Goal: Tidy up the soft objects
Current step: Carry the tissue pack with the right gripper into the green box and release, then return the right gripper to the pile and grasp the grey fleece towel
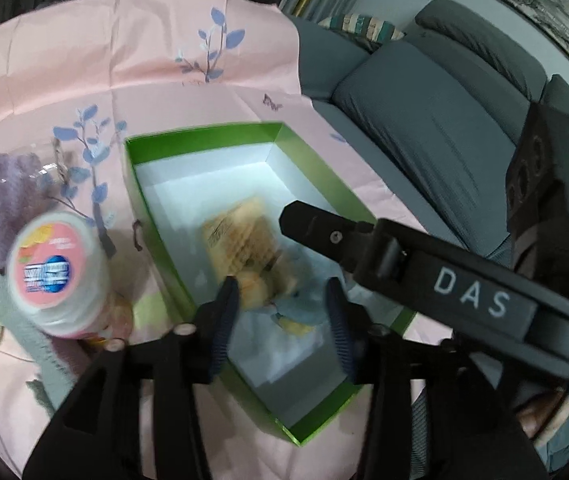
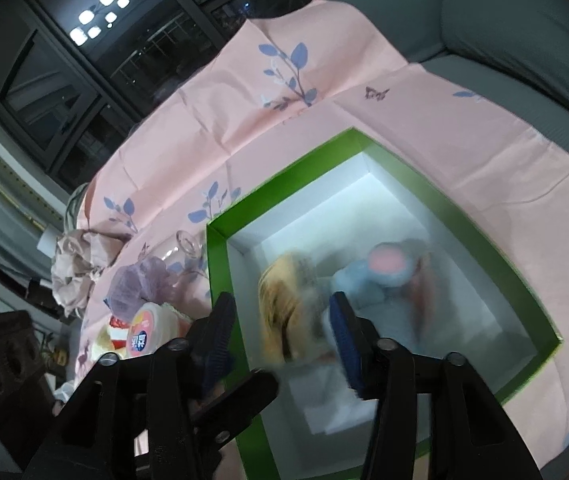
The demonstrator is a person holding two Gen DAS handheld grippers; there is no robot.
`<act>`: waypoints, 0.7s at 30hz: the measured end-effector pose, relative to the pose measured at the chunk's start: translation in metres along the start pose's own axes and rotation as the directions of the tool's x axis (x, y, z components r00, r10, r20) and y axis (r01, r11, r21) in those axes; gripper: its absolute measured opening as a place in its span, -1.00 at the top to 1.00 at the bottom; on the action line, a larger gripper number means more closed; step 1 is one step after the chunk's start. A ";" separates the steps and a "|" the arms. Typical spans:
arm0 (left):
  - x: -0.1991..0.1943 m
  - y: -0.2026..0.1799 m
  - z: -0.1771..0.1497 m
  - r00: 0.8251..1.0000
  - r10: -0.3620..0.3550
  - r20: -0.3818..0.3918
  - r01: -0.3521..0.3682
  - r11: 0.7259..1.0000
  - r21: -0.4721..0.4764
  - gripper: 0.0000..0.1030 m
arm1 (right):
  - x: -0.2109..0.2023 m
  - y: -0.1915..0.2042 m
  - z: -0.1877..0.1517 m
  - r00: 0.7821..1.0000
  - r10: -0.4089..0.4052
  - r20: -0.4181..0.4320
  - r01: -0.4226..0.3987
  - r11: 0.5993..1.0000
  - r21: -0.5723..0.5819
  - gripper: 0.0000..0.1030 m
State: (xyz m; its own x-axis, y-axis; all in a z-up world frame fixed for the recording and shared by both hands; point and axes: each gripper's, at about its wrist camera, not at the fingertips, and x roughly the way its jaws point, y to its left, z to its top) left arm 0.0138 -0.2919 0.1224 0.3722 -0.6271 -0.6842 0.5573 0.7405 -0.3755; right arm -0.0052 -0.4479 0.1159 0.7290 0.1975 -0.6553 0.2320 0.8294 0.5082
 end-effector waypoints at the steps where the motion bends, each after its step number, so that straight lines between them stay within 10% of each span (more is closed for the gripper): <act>1: -0.008 0.001 0.000 1.000 -0.002 0.019 0.002 1.000 0.000 -0.07 | -0.002 0.001 0.000 1.000 -0.001 0.009 0.001 1.000 -0.002 -0.32; 13: -0.088 0.038 -0.019 0.987 0.069 0.148 -0.065 0.997 -0.031 -0.94 | -0.031 0.038 -0.007 0.995 -0.029 0.094 0.037 0.995 -0.088 -0.84; 21: -0.136 0.099 -0.049 0.961 0.207 0.183 -0.176 0.969 -0.174 -0.97 | -0.045 0.069 -0.018 0.992 -0.018 0.124 0.039 0.984 -0.174 -0.86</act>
State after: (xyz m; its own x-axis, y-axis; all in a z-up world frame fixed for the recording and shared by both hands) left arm -0.0178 -0.1222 0.1478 0.6092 -0.4934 -0.6208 0.3455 0.8698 -0.3523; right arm -0.0339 -0.3902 0.1705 0.7990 0.1166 -0.5899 0.1450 0.9147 0.3773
